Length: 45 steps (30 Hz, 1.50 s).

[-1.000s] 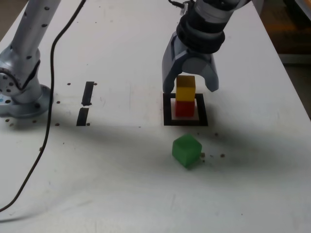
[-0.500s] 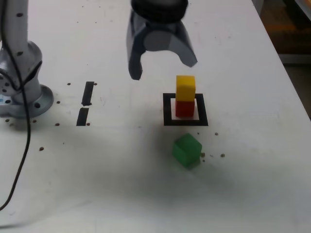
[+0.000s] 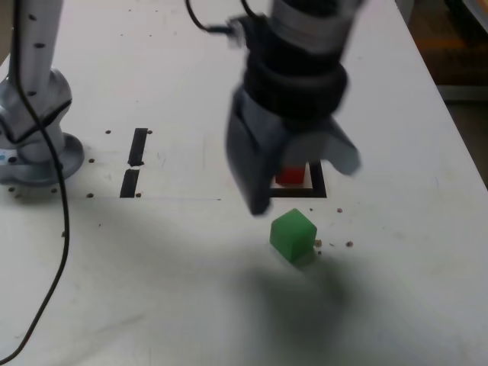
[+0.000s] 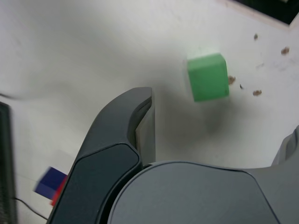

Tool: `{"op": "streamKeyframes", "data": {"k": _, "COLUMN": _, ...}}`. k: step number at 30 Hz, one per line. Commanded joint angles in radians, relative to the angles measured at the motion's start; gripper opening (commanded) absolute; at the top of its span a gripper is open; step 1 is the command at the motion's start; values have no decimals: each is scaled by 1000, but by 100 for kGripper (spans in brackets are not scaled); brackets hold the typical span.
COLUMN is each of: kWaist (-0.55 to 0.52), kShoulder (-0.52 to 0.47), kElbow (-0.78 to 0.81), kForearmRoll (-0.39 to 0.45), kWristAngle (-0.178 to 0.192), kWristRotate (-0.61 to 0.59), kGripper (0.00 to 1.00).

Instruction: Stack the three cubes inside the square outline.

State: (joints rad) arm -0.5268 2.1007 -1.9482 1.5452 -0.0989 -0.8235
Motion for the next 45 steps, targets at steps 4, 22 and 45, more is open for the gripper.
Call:
{"op": "streamKeyframes", "data": {"k": 4, "kWaist": 17, "kShoulder": 114, "kElbow": 2, "kForearmRoll": -10, "kWristAngle": -55, "kWristRotate": 23, "kGripper": 100}}
{"op": "streamKeyframes", "data": {"k": 22, "kWaist": 97, "kShoulder": 116, "kElbow": 207, "kForearmRoll": -198, "kWristAngle": -80, "kWristRotate": 141, "kGripper": 99}}
{"op": "streamKeyframes", "data": {"k": 45, "kWaist": 127, "kShoulder": 163, "kElbow": 122, "kForearmRoll": -127, "kWristAngle": -81, "kWristRotate": 156, "kGripper": 35}}
